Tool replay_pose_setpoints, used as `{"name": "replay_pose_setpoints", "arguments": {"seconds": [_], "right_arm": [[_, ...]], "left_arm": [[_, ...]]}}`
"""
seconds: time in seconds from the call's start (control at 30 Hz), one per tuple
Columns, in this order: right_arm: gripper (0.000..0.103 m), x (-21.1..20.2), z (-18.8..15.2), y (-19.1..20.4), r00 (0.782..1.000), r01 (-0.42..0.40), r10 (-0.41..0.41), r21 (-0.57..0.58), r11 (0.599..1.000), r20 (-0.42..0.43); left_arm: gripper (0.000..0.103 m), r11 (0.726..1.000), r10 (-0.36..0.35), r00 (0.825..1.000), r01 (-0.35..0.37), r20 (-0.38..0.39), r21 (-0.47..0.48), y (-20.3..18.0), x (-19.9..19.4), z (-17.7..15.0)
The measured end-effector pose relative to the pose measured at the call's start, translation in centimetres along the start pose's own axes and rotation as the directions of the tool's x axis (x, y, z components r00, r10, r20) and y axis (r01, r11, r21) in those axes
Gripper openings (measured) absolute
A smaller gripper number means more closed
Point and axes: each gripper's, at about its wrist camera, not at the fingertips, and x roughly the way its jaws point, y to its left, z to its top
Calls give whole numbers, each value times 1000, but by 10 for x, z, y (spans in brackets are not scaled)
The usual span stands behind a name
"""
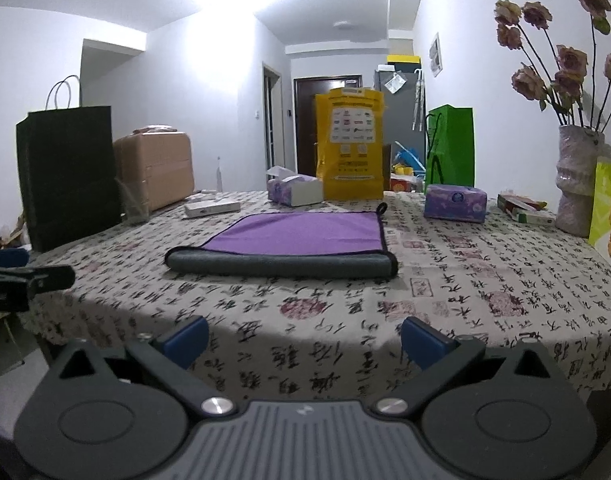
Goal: Fold towel
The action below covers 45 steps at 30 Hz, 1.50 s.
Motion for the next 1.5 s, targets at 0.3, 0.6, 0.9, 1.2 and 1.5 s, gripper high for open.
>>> {"name": "replay_pose_setpoints", "arguments": {"seconds": [0.3, 0.6, 0.9, 1.2, 1.5], "right_arm": [[103, 25, 16, -23, 996, 54, -49, -70, 996, 74], [99, 80, 36, -59, 999, 42, -42, -27, 999, -17], [66, 151, 58, -86, 994, -35, 28, -68, 997, -106], [51, 209, 68, -115, 962, -163, 170, 48, 985, -212], [15, 214, 67, -124, 928, -243, 255, 75, 967, -271]], "left_arm": [[103, 1000, -23, 998, 22, -58, -16, -4, 43, 12], [101, 995, -82, 987, 74, -138, -62, -1, 119, 36], [56, 995, -100, 965, 96, -242, -28, 3, 194, 47], [58, 985, -172, 941, 161, -291, -63, 13, 218, 49], [21, 976, -219, 919, 201, -329, -88, 15, 216, 48]]}}
